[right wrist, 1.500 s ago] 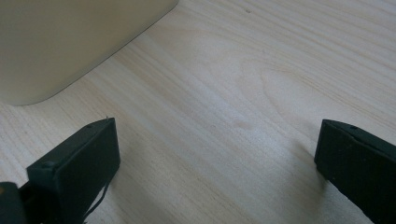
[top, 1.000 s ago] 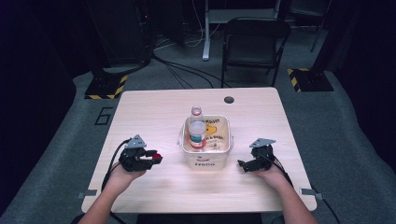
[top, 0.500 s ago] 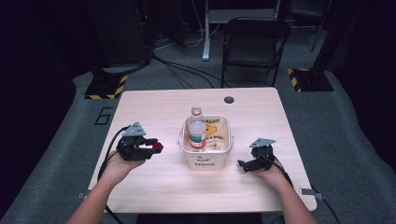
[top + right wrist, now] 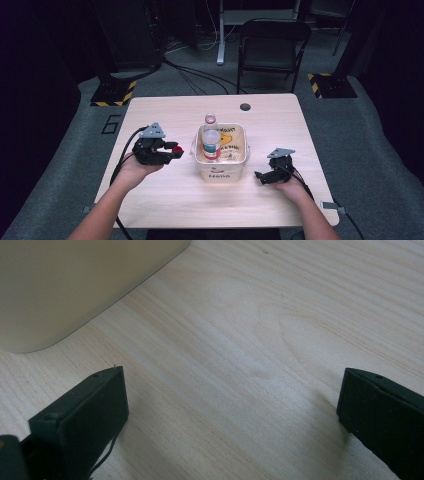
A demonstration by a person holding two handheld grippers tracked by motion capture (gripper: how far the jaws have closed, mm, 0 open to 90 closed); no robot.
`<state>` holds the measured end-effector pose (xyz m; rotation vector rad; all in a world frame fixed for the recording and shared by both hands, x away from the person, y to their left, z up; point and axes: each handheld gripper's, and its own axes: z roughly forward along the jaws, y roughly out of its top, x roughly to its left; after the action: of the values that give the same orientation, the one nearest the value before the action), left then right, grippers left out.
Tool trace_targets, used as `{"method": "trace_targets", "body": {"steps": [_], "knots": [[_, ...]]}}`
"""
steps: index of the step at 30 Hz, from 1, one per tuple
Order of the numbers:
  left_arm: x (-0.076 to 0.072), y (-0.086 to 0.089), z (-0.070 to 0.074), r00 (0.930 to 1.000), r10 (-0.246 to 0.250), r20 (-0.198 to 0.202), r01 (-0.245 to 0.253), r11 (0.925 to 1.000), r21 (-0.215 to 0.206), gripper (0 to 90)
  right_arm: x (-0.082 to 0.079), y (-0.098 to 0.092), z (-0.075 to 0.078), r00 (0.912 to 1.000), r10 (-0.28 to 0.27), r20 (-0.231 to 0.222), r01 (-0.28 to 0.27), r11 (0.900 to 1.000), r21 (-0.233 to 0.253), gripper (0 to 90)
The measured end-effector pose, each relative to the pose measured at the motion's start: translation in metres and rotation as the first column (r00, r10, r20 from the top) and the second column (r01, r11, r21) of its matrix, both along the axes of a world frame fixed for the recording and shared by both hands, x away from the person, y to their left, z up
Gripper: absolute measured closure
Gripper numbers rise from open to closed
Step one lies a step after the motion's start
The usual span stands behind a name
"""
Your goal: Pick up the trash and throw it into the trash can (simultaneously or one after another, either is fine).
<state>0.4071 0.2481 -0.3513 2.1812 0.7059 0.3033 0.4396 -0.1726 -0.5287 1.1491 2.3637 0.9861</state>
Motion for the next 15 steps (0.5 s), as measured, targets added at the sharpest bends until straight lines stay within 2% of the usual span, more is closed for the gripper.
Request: {"method": "trace_targets", "body": {"steps": [6,15], "knots": [[0.004,-0.010,0.004,0.9999,-0.012,-0.002,0.012,0.9996,-0.026,58.1,0.000,0.000,0.000,1.0000,0.000,0.000,0.000,1.000,0.000,0.0],[0.008,-0.024,0.006,0.9993,-0.037,0.009,0.037,0.9990,-0.026,58.1,0.000,0.000,0.000,1.0000,0.000,0.000,0.000,1.000,0.000,0.0]]}}
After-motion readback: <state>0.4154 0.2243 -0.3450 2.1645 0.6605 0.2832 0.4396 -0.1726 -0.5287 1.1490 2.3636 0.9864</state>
